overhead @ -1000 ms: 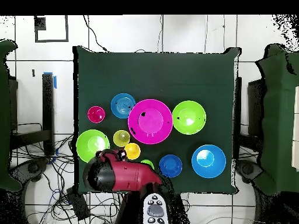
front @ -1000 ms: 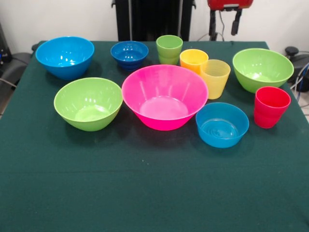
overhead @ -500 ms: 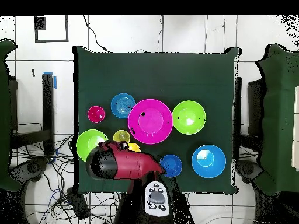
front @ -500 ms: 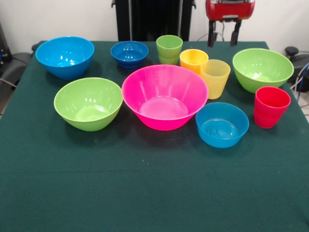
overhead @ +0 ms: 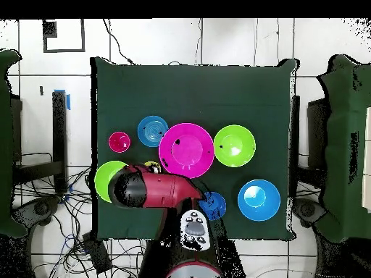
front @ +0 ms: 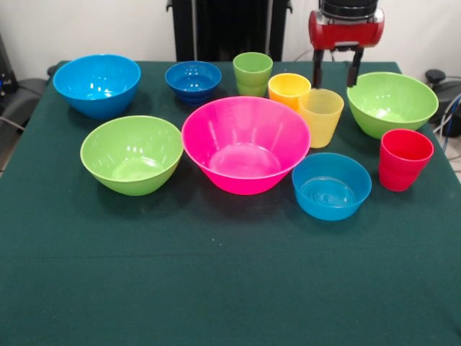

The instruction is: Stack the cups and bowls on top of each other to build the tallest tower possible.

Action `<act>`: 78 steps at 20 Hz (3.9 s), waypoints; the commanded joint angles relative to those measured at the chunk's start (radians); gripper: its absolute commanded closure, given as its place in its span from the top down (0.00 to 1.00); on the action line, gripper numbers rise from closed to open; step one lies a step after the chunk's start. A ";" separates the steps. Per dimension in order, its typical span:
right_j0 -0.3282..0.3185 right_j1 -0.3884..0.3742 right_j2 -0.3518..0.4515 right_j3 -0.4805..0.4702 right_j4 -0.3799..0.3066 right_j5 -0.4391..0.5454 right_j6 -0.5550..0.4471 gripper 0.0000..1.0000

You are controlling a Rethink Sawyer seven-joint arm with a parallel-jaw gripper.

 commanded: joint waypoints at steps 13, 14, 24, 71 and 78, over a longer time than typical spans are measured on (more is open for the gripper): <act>0.016 0.085 0.084 -0.297 0.052 0.301 0.131 1.00; 0.016 0.092 0.083 -0.306 0.052 0.302 0.129 1.00; -0.015 0.211 0.122 -0.389 0.032 0.229 0.077 1.00; 0.093 0.418 -0.014 -0.553 -0.029 0.002 0.099 1.00; 0.104 0.484 -0.021 -0.599 -0.029 -0.035 0.091 1.00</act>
